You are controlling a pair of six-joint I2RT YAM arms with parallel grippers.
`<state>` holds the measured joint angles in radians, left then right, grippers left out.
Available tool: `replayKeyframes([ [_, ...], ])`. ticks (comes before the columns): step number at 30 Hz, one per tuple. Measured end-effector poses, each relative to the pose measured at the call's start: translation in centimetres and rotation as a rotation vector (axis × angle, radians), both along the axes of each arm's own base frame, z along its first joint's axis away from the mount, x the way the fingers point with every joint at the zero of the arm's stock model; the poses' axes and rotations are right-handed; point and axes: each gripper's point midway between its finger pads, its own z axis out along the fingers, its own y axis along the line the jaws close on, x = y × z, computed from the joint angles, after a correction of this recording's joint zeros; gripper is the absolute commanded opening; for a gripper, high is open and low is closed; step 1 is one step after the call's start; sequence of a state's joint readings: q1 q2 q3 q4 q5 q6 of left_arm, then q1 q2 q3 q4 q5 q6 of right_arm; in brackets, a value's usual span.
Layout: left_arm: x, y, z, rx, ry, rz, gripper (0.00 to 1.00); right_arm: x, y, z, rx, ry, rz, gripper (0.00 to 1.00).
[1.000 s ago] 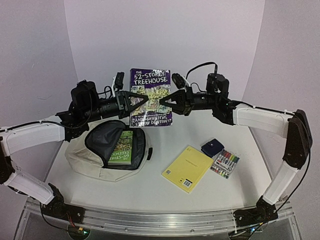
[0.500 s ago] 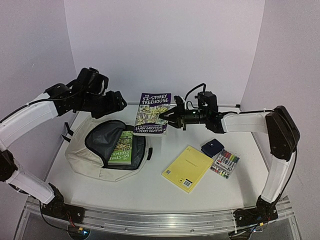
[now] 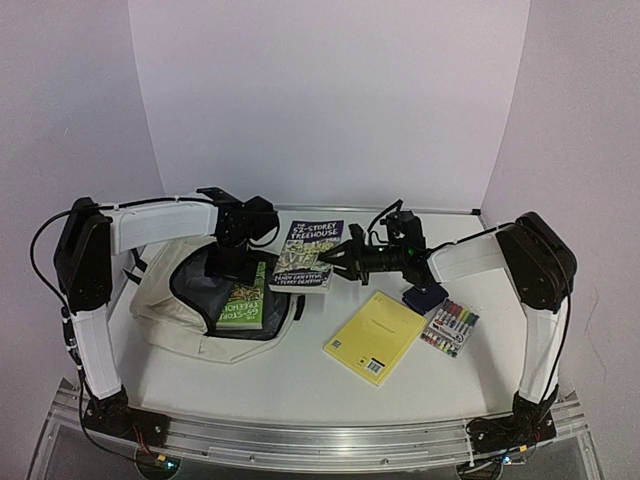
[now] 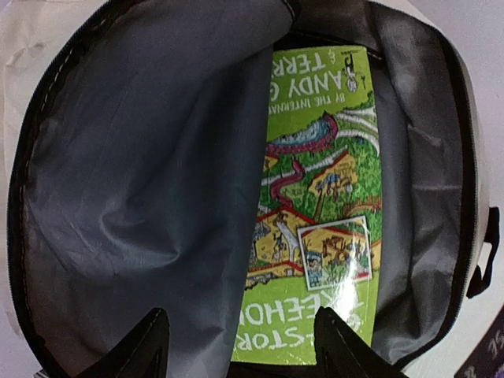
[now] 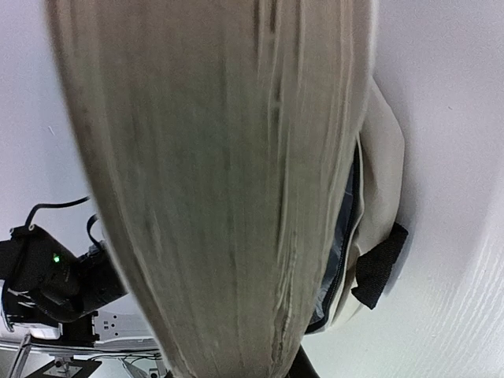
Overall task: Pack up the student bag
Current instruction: Place the book in the student bag.
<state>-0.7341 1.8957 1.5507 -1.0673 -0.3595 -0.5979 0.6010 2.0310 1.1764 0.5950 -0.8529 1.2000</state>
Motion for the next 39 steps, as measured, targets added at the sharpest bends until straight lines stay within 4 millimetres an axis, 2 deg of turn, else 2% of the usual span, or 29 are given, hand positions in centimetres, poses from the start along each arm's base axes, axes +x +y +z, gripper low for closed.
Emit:
replayKeyframes([
  [4, 1.9, -1.0, -0.2, 0.033, -0.023, -0.021, 0.64, 0.4, 0.3, 0.5, 0.041, -0.013, -0.007, 0.00],
  [8, 3.7, -1.9, -0.8, 0.071, -0.028, -0.039, 0.62, 0.3, 0.6, -0.4, 0.056, 0.016, -0.012, 0.00],
  [15, 3.7, -1.2, -3.7, 0.146, 0.044, -0.050, 0.59, -0.9, 1.6, -2.0, 0.056, 0.069, 0.005, 0.00],
  [17, 3.8, -0.7, -4.0, 0.160, 0.054, -0.044, 0.54, -1.4, 2.1, -2.0, 0.059, 0.076, 0.016, 0.00],
  [23, 4.1, 0.7, -4.1, 0.194, 0.056, -0.026, 0.20, -2.3, 3.1, -2.7, 0.070, 0.088, 0.036, 0.00],
  [29, 4.2, 1.3, -4.1, 0.223, 0.047, -0.022, 0.02, -2.6, 3.3, -3.6, 0.060, 0.115, 0.035, 0.00],
  [36, 4.3, 1.5, -3.7, 0.242, 0.036, -0.035, 0.00, -3.1, 3.8, -3.3, 0.079, 0.113, 0.043, 0.00],
  [39, 4.2, 1.2, -2.9, 0.216, 0.027, -0.053, 0.00, -3.6, 4.4, -3.5, 0.085, 0.114, 0.056, 0.00],
])
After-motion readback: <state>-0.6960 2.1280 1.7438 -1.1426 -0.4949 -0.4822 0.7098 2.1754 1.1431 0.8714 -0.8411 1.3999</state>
